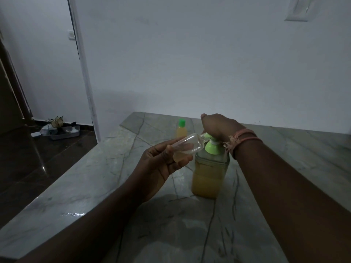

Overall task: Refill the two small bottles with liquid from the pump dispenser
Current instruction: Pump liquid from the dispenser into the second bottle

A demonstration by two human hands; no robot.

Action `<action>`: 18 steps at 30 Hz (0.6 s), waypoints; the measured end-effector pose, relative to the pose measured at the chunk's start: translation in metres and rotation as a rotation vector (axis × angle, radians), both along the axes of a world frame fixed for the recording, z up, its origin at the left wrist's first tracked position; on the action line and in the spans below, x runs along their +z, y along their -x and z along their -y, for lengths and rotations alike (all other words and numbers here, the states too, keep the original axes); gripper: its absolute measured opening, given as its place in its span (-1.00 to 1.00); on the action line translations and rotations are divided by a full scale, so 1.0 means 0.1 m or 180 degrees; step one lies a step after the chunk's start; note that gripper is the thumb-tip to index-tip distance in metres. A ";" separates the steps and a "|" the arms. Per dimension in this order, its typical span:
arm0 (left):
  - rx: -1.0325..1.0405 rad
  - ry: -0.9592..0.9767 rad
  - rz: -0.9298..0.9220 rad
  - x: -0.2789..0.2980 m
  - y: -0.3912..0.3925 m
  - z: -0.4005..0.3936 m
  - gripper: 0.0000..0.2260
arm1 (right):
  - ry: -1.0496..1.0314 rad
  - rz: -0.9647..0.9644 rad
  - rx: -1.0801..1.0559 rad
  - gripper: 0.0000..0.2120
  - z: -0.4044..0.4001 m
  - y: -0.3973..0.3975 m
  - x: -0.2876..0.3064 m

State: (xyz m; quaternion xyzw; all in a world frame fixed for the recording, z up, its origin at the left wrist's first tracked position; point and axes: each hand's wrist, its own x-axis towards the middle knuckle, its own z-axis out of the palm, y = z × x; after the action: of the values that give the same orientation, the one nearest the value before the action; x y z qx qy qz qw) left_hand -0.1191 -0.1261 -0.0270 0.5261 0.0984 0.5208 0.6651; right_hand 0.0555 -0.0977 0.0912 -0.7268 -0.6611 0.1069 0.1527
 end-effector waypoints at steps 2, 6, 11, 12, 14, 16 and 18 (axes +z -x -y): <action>0.0031 0.0000 -0.0018 0.01 -0.01 0.01 -0.44 | 0.0059 0.0127 0.0052 -0.64 0.00 0.01 0.03; 0.0059 0.0021 -0.0005 0.01 -0.02 0.01 -0.41 | 0.0082 0.0273 0.0028 -0.56 -0.03 0.03 0.08; -0.0003 -0.0013 0.0007 0.00 -0.01 -0.01 -0.44 | -0.0127 -0.0015 -0.0092 -0.63 -0.06 0.01 -0.03; -0.0005 0.0000 0.0021 -0.01 0.00 0.00 -0.43 | -0.0132 -0.0094 -0.0127 -0.65 -0.05 0.01 -0.04; -0.0002 0.0009 0.0014 0.01 -0.01 0.02 -0.42 | -0.0064 -0.0176 -0.0146 -0.66 -0.03 0.02 -0.02; 0.0010 0.0009 0.0000 0.02 -0.02 0.03 -0.43 | 0.0012 -0.0073 -0.0066 -0.63 -0.02 0.04 0.05; -0.0030 -0.0007 0.0001 0.02 -0.01 0.03 -0.47 | 0.0087 -0.0001 -0.0001 -0.59 -0.01 0.06 0.09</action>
State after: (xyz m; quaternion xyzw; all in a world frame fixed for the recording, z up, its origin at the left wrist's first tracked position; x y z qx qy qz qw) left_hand -0.1180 -0.1289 -0.0252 0.5271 0.0952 0.5179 0.6670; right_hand 0.0497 -0.0965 0.1007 -0.7289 -0.6595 0.1161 0.1428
